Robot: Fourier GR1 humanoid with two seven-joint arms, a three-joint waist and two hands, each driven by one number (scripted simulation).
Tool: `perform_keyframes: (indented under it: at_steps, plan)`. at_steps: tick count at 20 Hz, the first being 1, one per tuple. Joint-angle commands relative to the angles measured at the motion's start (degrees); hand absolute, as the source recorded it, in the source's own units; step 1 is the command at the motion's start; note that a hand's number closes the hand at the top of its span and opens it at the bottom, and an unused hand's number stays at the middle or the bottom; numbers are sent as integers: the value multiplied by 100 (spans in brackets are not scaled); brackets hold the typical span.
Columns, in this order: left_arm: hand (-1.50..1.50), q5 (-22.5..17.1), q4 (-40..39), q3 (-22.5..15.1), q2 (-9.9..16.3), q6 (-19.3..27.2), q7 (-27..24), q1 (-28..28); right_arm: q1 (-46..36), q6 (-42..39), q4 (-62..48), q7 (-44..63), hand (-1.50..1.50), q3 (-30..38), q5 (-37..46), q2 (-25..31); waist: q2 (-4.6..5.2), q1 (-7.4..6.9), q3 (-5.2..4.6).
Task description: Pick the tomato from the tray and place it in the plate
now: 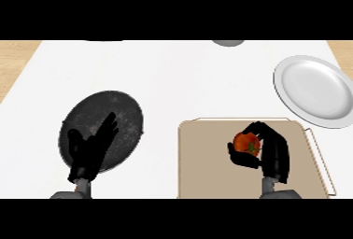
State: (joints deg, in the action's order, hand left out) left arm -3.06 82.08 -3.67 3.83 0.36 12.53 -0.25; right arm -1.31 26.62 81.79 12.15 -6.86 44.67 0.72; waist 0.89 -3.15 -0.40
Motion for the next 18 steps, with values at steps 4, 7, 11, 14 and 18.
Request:
perform_keyframes:
  at_steps: [4, 7, 11, 14, 18]
  plan:
    - [0, 28, -57, -93, -5, -85, 44, -131, -1960, 844, -842, 2196, 150, 357, 2249, -71, 8, -195, -10]
    - [0, 66, -99, -116, -71, -2, 136, -225, -2946, 1023, -1287, 3186, 150, 612, 2814, -71, 6, -176, 13]
    - [0, 65, -108, -156, -90, -41, 45, -63, -3796, 1568, -2038, 4494, 150, 703, 3486, -72, -6, -133, 29]
    - [0, 61, -88, -45, -169, 179, 177, -86, -4158, 1935, -2493, 5105, 150, 790, 3813, -72, -34, -3, 38]
    - [0, 27, 5, 28, -82, 146, 176, -38, -4299, 2837, -2874, 4774, 150, 1401, 3803, -56, -29, 109, 45]
